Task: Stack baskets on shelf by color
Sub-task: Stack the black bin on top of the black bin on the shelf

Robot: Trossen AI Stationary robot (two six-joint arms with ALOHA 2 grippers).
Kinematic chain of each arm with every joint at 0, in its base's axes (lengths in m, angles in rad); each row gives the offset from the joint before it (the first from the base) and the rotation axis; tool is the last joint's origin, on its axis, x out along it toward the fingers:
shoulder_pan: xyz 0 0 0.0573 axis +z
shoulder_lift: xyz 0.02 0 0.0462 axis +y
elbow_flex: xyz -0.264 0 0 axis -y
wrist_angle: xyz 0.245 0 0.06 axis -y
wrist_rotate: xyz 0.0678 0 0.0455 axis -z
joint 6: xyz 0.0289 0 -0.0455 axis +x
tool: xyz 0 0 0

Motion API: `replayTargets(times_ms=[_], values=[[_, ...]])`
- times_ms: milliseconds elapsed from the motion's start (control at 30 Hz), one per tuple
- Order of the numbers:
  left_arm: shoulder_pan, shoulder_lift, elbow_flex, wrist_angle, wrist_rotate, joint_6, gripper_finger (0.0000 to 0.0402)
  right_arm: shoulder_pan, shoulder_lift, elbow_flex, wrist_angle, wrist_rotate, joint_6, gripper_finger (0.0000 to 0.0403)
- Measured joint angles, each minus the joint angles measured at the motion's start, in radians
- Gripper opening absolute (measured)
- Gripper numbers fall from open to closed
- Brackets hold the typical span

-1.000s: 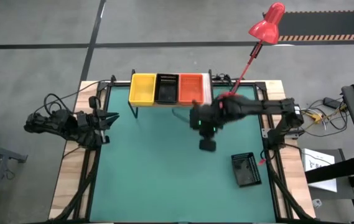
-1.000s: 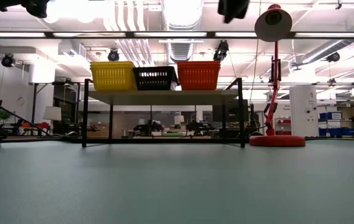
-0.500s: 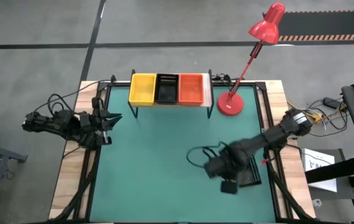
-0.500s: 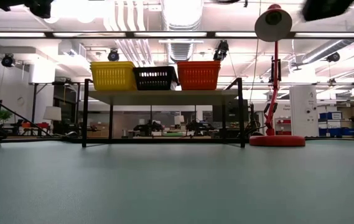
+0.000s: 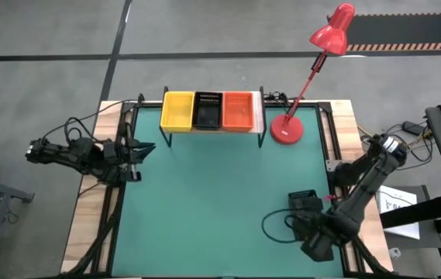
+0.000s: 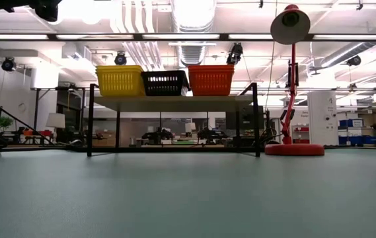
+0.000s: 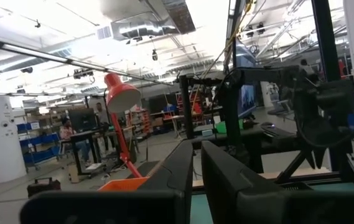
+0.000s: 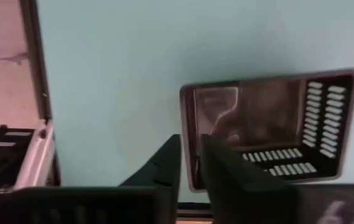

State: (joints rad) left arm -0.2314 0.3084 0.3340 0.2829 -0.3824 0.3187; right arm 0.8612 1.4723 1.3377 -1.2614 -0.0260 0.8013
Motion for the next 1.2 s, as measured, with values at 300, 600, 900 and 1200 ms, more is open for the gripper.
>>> replayTargets(times_ms=[300,600,900,1200], values=[[0.0,0.007,0.0,0.007,0.0,0.0,0.0017,0.09,0.044,-0.133,0.125,0.009,0.08,0.0145],[0.0,0.006,0.0,0.007,0.0,0.001,0.0017,0.09,0.069,-0.251,0.224,0.029,0.084,0.0148],[0.0,0.007,0.0,0.007,0.0,0.002,0.0017,0.085,0.068,-0.37,0.358,0.029,0.057,0.0053],[0.0,0.008,0.0,0.008,0.0,0.002,0.0017,-0.011,0.067,-0.3,0.397,0.119,0.042,0.0009]])
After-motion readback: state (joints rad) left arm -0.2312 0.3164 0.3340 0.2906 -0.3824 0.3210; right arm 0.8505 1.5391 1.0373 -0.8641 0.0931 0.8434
